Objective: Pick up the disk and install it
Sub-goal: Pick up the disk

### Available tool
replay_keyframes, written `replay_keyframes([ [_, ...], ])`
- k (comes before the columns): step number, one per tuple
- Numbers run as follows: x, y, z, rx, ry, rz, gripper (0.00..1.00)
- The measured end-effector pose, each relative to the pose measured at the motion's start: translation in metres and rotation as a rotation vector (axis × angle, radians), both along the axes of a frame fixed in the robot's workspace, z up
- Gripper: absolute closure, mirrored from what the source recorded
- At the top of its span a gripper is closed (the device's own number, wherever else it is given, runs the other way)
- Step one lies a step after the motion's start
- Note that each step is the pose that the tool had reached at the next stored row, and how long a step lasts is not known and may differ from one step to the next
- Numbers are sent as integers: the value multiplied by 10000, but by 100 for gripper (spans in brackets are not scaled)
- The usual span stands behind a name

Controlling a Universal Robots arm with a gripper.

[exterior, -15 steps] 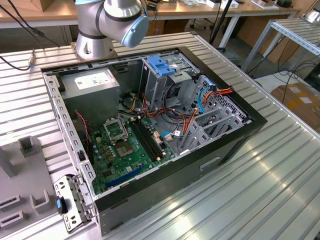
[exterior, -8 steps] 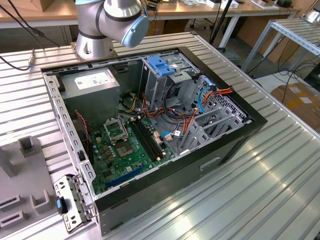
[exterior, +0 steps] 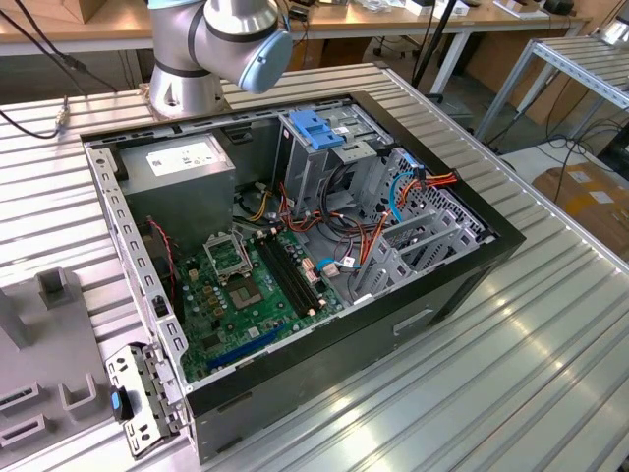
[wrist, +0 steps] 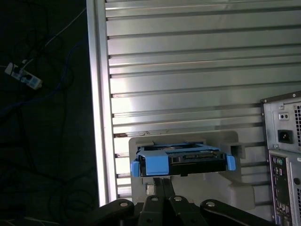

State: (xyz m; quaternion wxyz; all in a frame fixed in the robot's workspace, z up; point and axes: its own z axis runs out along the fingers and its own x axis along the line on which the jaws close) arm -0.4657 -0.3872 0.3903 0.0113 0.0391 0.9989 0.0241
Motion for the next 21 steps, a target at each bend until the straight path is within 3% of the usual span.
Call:
replay_keyframes([
  [4, 0, 0, -1, 1, -1, 388, 89],
  [21, 0, 0, -8, 0, 0, 4141, 89],
])
